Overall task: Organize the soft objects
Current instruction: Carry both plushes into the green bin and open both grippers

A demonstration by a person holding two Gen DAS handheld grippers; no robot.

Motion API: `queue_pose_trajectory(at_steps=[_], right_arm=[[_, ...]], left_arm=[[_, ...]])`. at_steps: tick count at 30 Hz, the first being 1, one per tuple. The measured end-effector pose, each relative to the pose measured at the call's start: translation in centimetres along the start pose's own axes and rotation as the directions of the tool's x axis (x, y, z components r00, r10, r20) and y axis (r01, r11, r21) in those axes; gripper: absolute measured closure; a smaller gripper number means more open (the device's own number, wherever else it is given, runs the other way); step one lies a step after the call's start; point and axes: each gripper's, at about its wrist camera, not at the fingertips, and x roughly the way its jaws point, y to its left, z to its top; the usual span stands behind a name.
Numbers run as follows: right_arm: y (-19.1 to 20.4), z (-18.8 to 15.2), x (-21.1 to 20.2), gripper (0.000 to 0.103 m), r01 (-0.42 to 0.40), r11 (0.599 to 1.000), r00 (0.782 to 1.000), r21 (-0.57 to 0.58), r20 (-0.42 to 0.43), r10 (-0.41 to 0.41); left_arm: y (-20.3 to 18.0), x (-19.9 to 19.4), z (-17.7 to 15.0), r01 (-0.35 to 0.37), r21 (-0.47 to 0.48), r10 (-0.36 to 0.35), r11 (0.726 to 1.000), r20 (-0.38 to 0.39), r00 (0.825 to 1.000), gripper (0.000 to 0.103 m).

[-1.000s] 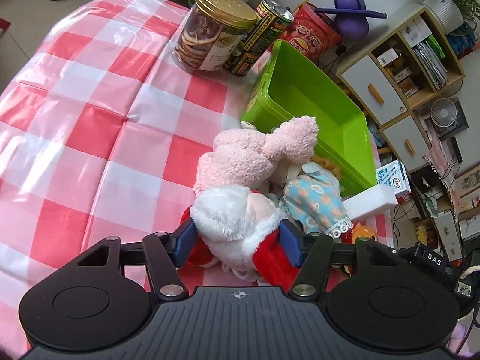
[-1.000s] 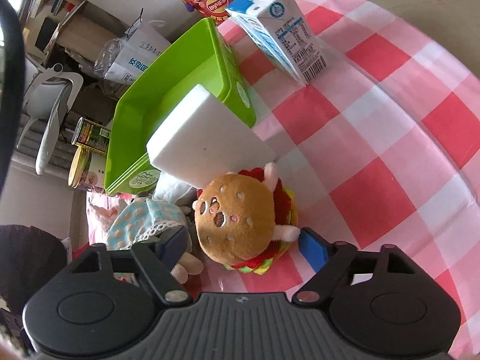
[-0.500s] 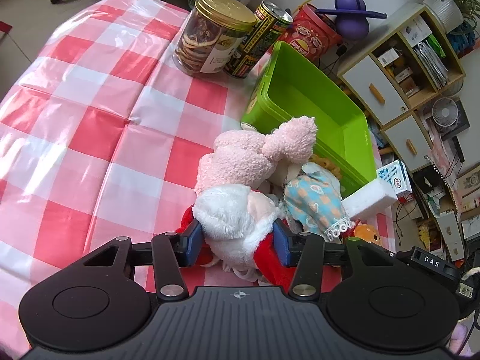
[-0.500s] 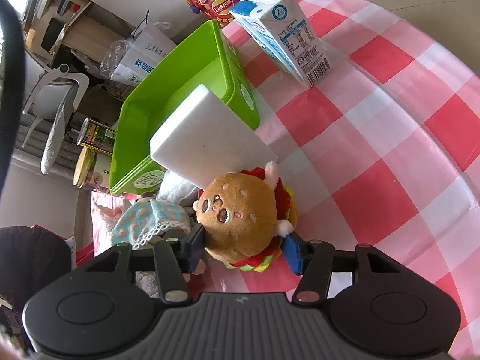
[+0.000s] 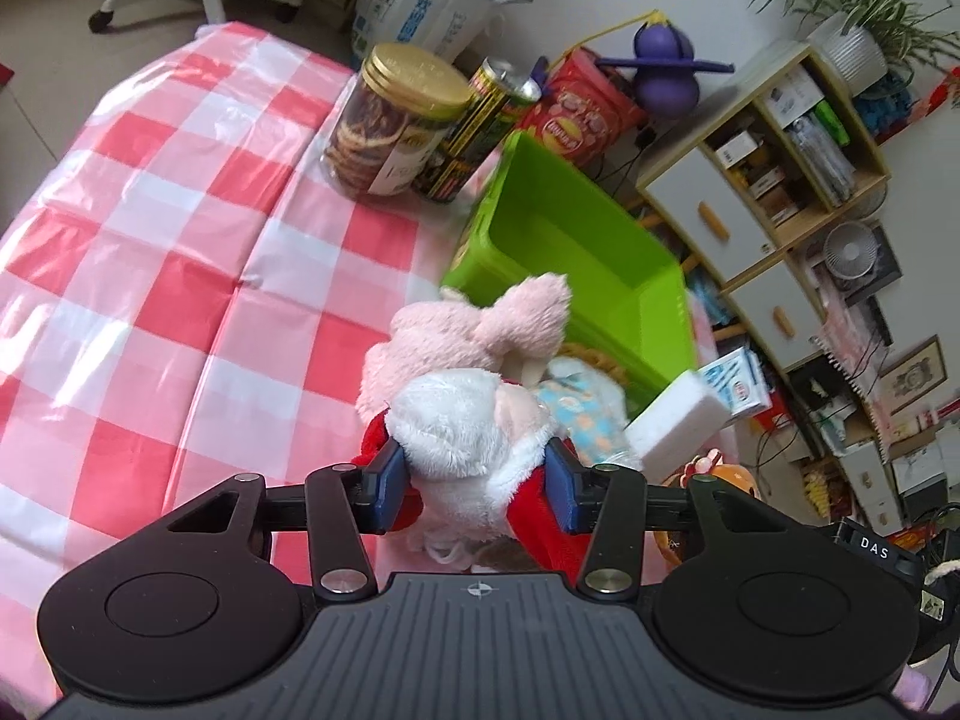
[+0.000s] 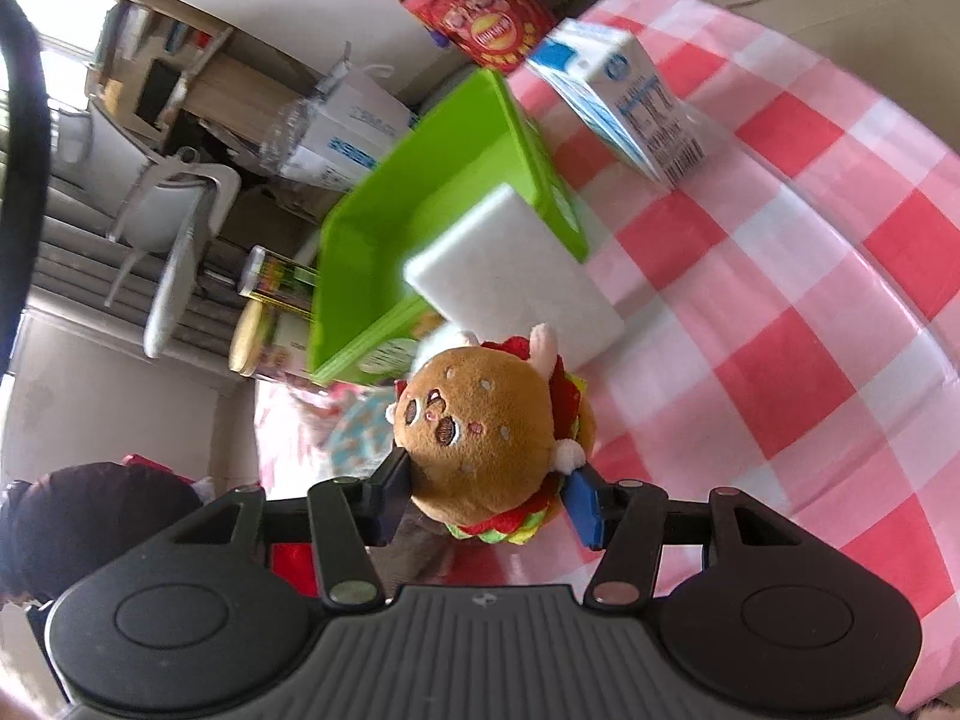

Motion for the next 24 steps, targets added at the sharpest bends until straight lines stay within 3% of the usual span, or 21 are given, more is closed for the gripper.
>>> queue_pose_trajectory(at_steps=[8,12,18,24], right_arm=[[3.0,0.8,-2.1,0.077,-0.066,0.996,0.994,-0.054,0.087,0.070],[4.8,2.5,-2.3,0.077,-0.046,0.995,0.990,-0.089,0.132,0.057],[6.5,5.7,0.0,0.077,-0.043,0.993,0.982,-0.112,0.181,0.063],[6.2,7.6,3.2,0.076,-0.061,0.988,0.968,-0.144,0.231,0.093]], left_arm=[[-2.4,-2.1,0.8,0.044,0.008,-0.045,0.999,0.108,0.993,0.056],[-4.5,-1.6,2.5,0.003,0.045,-0.010,0.999,0.158,0.987,0.056],[-8.7,0.8,5.8,-0.042,0.157,0.007,0.987,0.218,0.976,0.056],[-11.8,5.6,7.9,-0.098,0.294,0.010,0.951,0.287,0.958,0.056]])
